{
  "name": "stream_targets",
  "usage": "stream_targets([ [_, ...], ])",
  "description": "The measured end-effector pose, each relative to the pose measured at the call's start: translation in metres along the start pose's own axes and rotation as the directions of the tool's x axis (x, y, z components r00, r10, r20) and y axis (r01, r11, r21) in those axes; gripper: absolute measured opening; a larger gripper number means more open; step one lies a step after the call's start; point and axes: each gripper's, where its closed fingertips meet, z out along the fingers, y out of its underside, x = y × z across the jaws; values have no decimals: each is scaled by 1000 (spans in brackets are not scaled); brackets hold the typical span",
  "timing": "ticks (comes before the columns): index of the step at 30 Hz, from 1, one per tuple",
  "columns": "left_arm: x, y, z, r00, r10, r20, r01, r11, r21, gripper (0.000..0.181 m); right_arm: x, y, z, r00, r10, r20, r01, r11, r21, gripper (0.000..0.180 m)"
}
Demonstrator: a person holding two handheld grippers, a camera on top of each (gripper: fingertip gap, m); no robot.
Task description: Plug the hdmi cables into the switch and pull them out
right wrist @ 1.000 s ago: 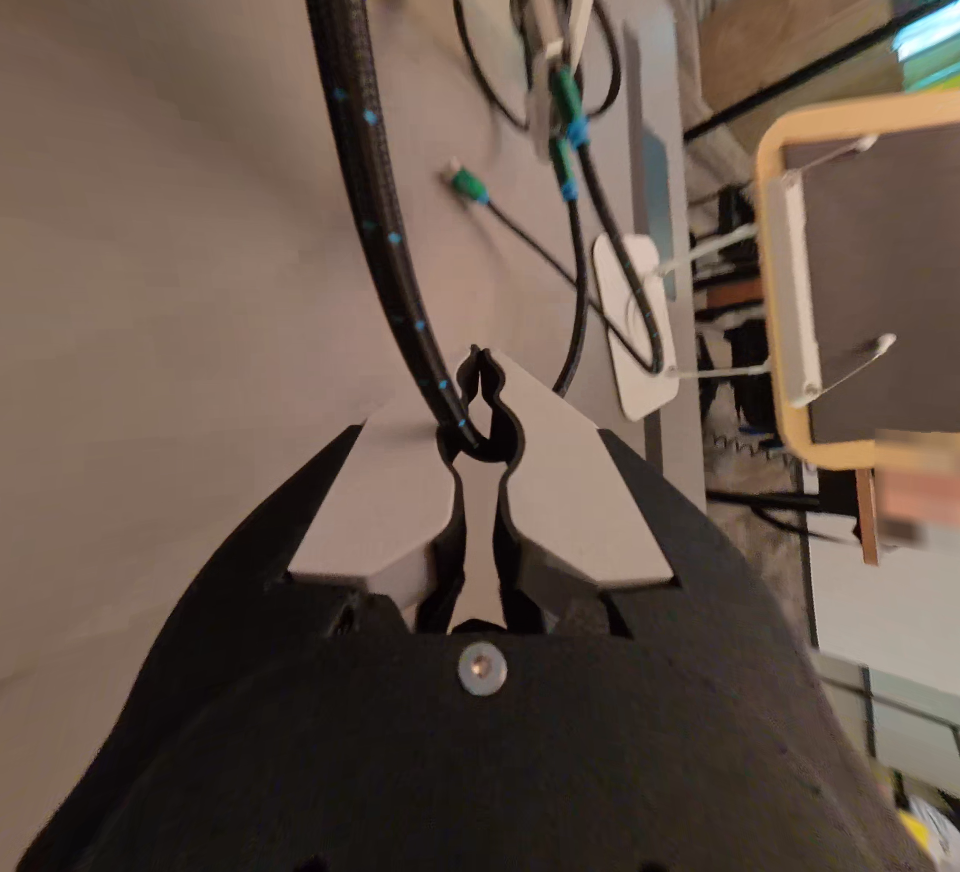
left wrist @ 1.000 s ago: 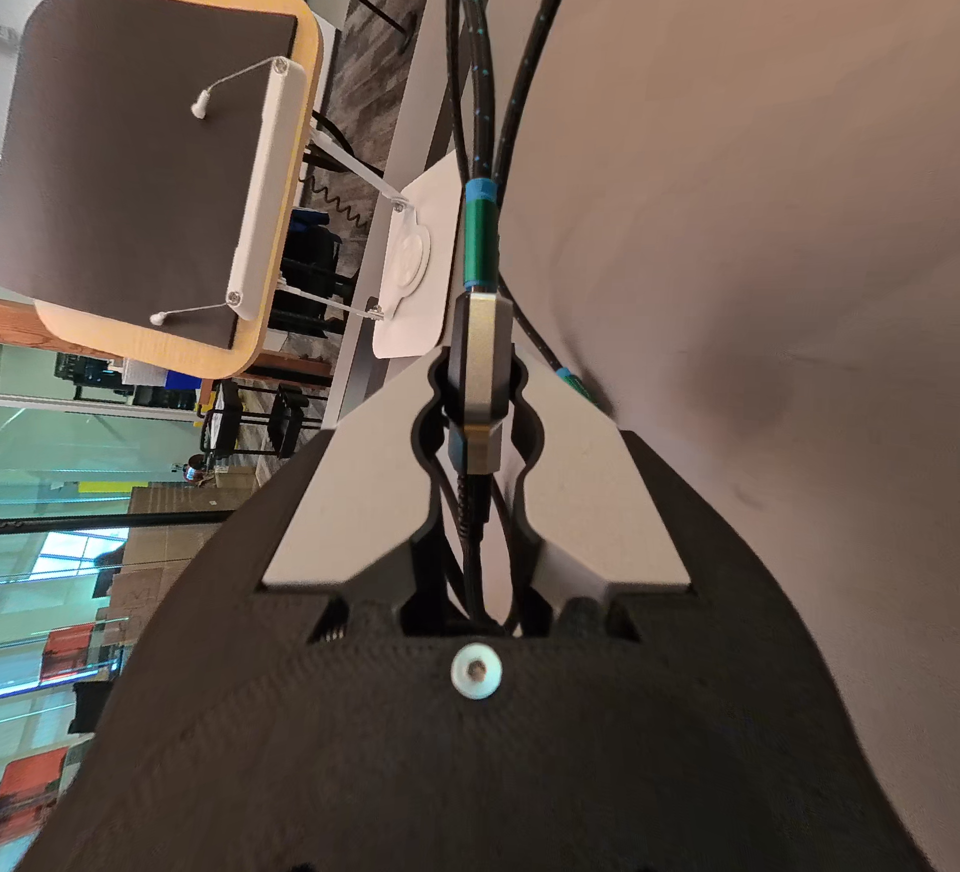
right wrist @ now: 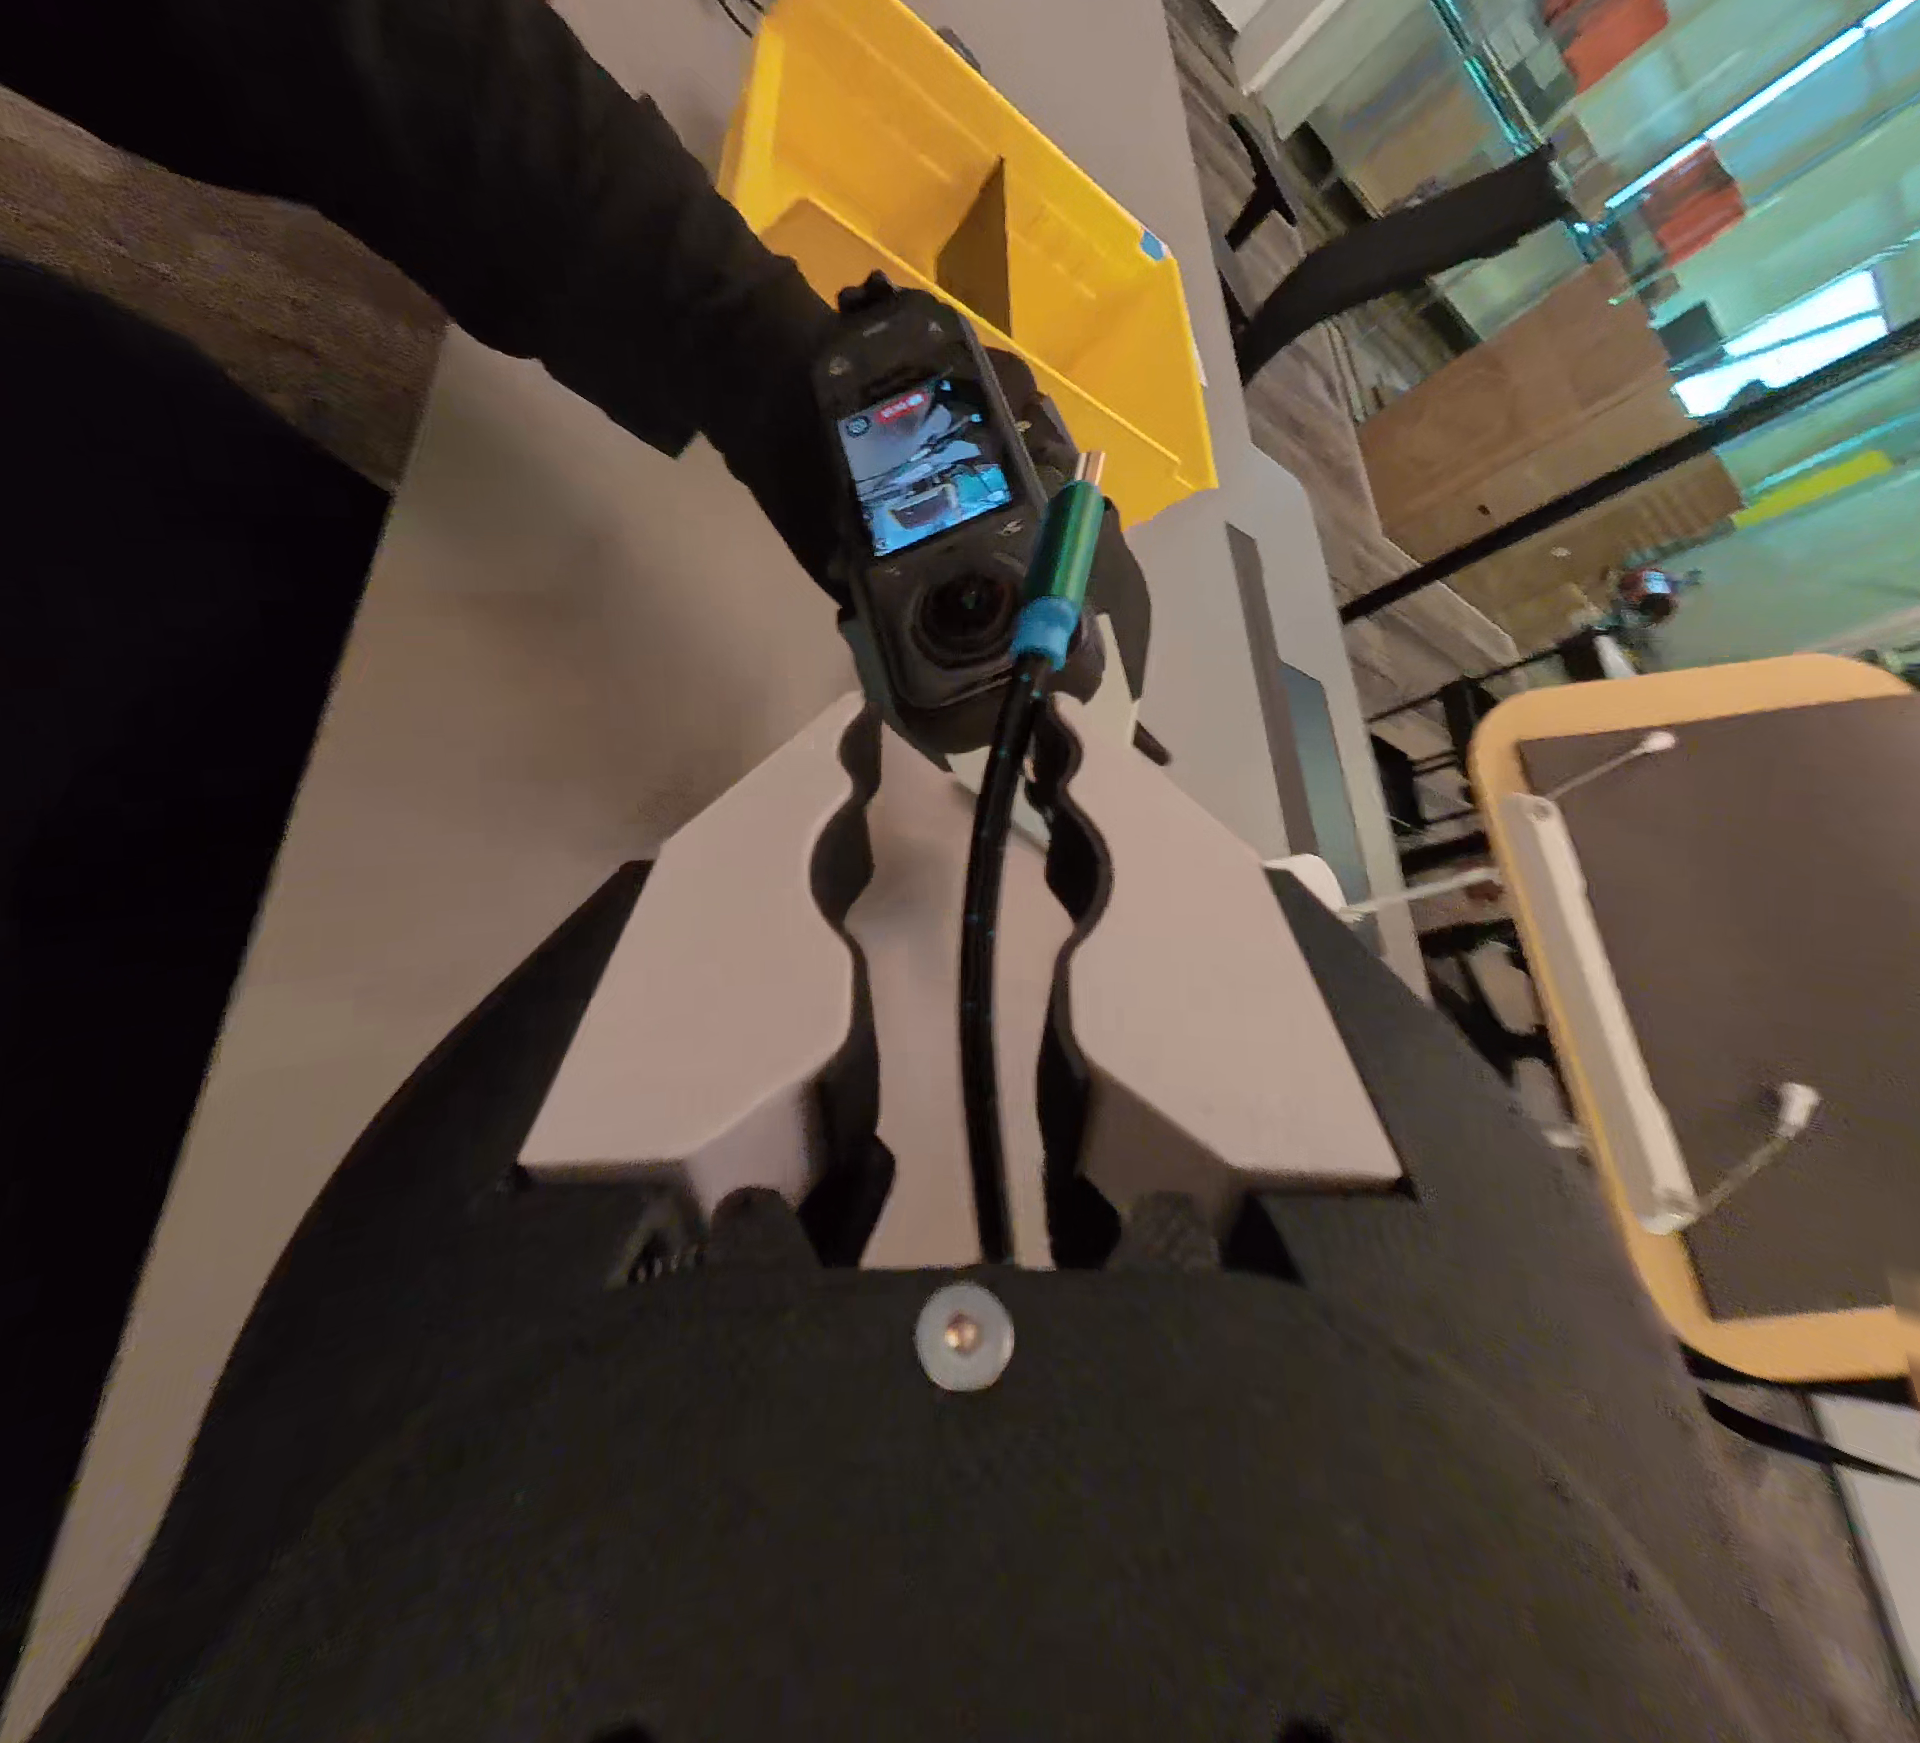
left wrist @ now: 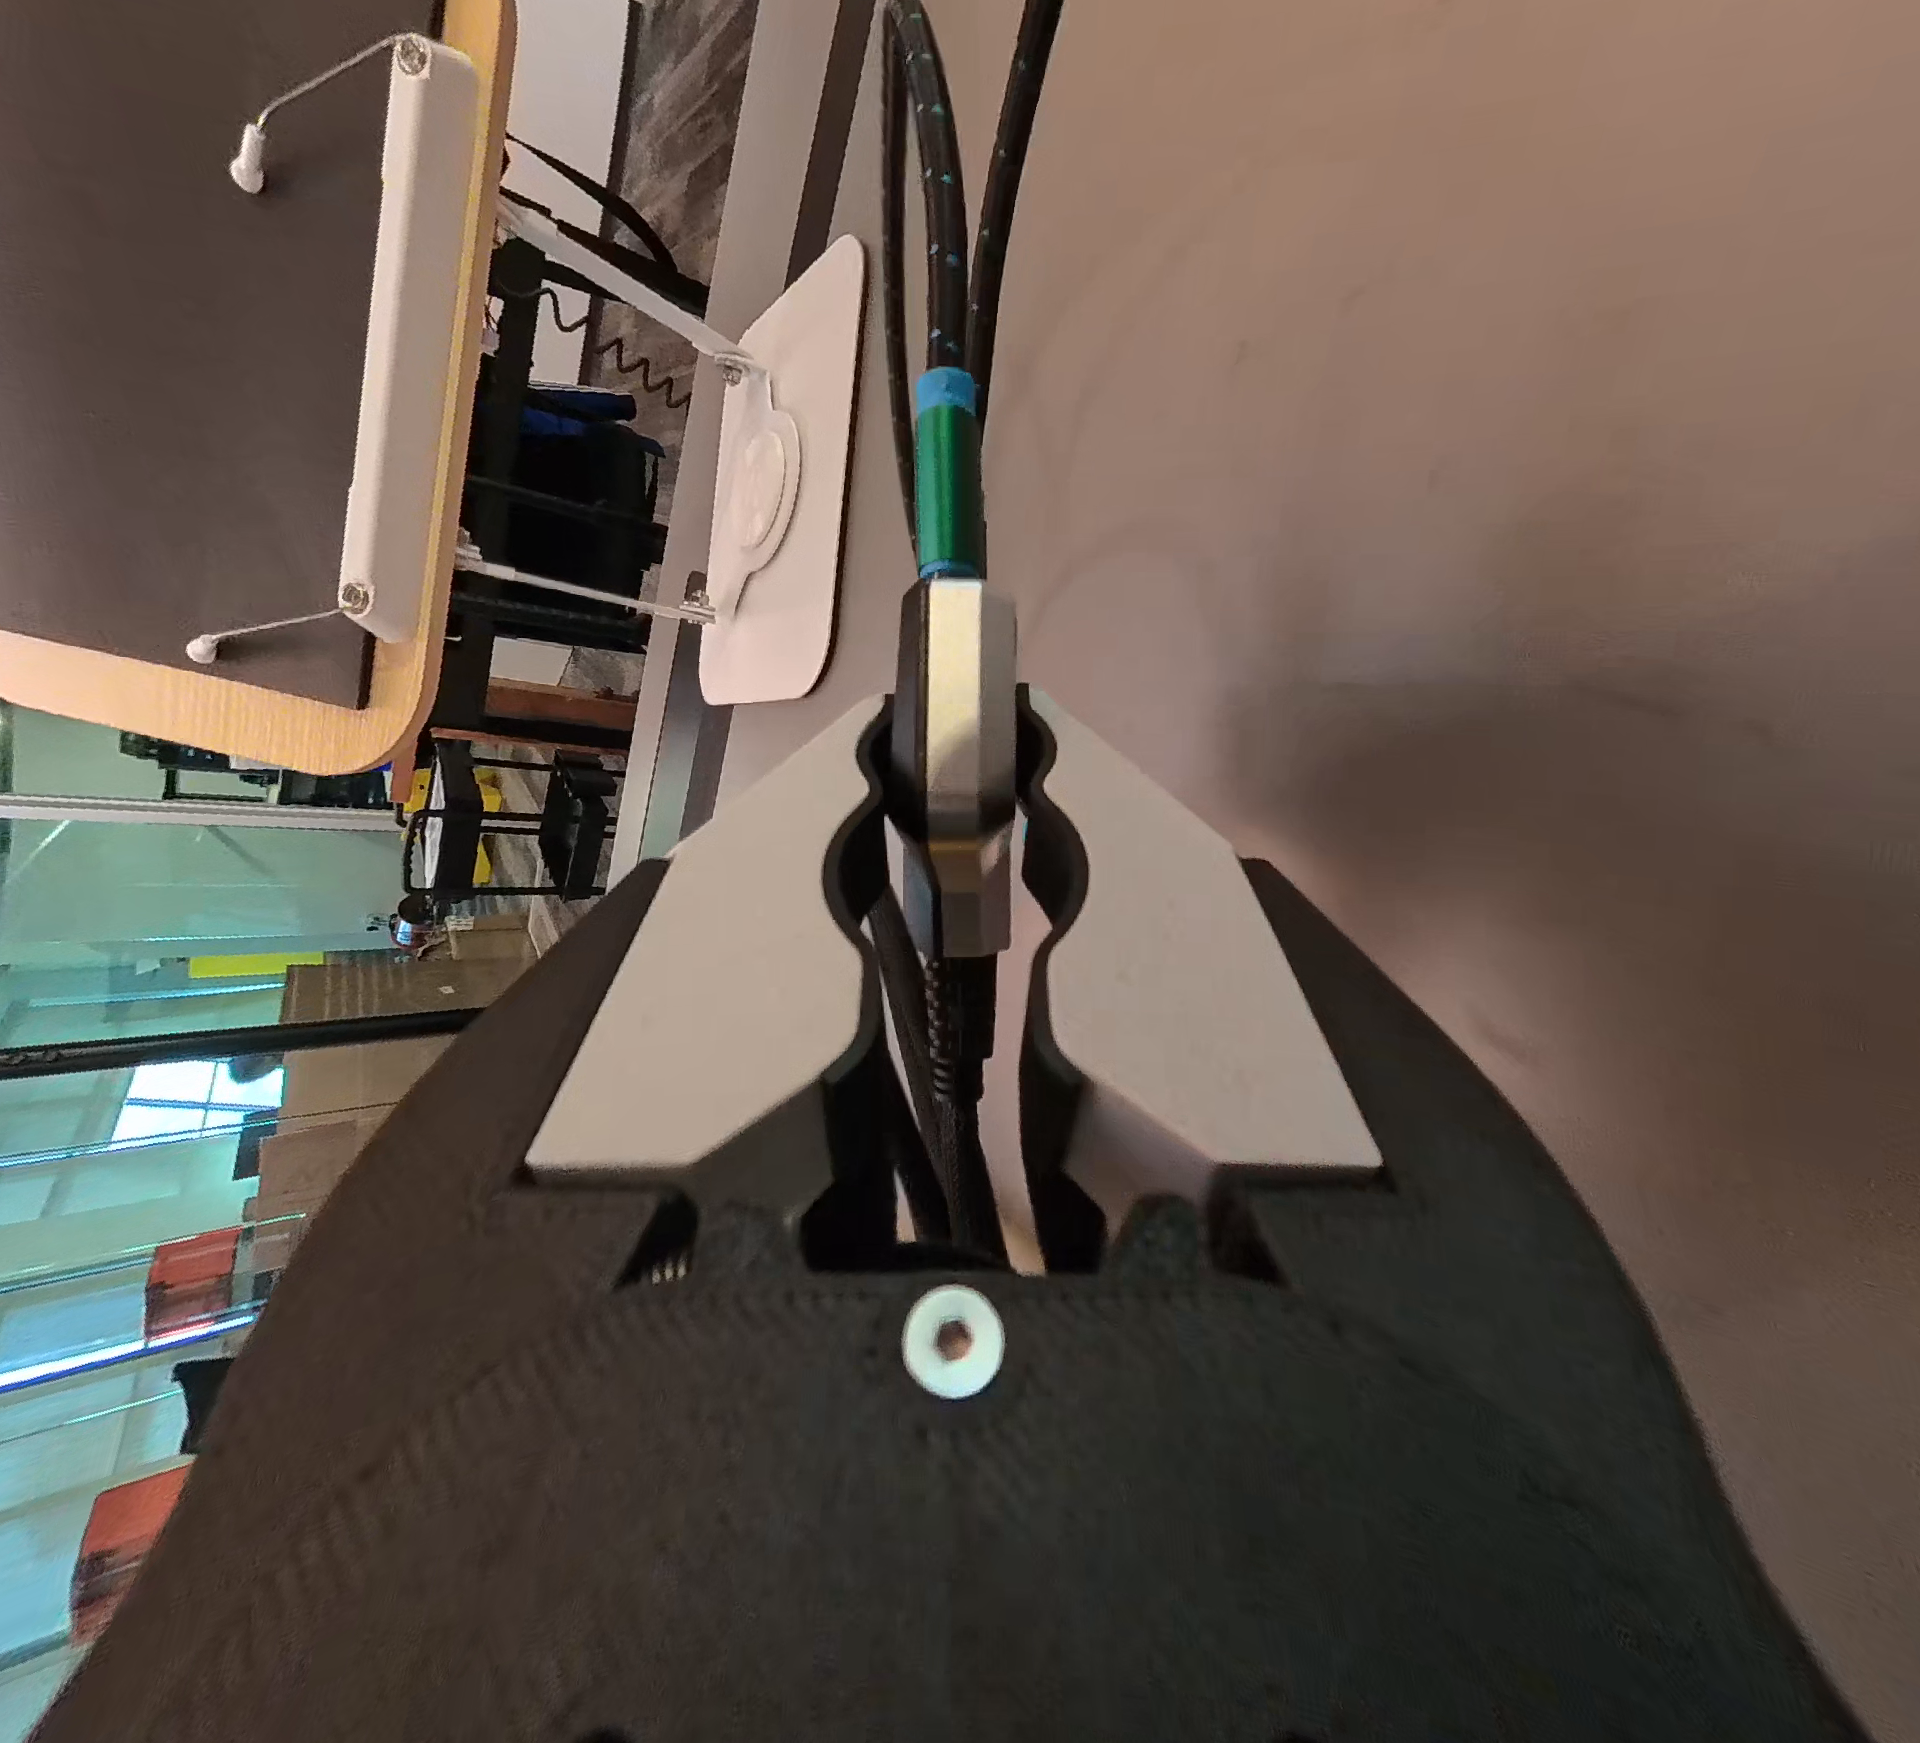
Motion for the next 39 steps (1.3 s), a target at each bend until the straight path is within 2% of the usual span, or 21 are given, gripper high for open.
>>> stream_targets([
  [1, 0, 0, 0, 1000, 6, 2, -6, 1000, -3, 18, 1, 1, 2, 999, -31, -20, 31, 999, -16, 10],
  [2, 1, 1, 0, 1000, 14, 6, -14, 1000, -8, 17, -1, 2, 3, 999, -52, -11, 52, 998, -22, 6],
  [8, -7, 2, -4, 999, -46, 10, 46, 999, 29, 17, -21, 18, -5, 995, -41, 95, 46, 998, -48, 3],
  [13, -8, -5, -10, 996, -87, -19, 89, 992, 85, 18, -31, 80, -3, 982, 68, 179, -28, 976, -217, 2],
  [17, -5, -9, -13, 995, -97, -39, 100, 990, 97, 18, -30, 126, 13, 969, 169, 182, -108, 947, -304, 2],
  [20, -4, -11, -15, 988, -140, -63, 147, 982, 122, 18, -34, 144, 29, 952, 231, 202, -157, 932, -327, 2],
  [23, -3, -13, -17, 989, -138, -60, 145, 980, 136, 17, -30, 160, 43, 945, 280, 170, -205, 910, -361, 2],
  [27, -3, -23, -23, 989, -136, -60, 144, 974, 176, 17, -17, 170, 60, 902, 413, 126, -354, 874, -334, 4],
  [31, -3, -36, -31, 987, -147, -66, 158, 962, 224, 17, -2, 199, 72, 888, 459, 40, -416, 836, -356, 4],
  [37, -7, -59, -52, 981, -177, -83, 195, 928, 317, 18, 18, 228, 79, 792, 610, -32, -594, 758, -270, 2],
  [39, -5, -68, -58, 980, -171, -99, 196, 917, 347, 18, 25, 238, 80, 791, 610, -43, -600, 760, -251, 2],
])
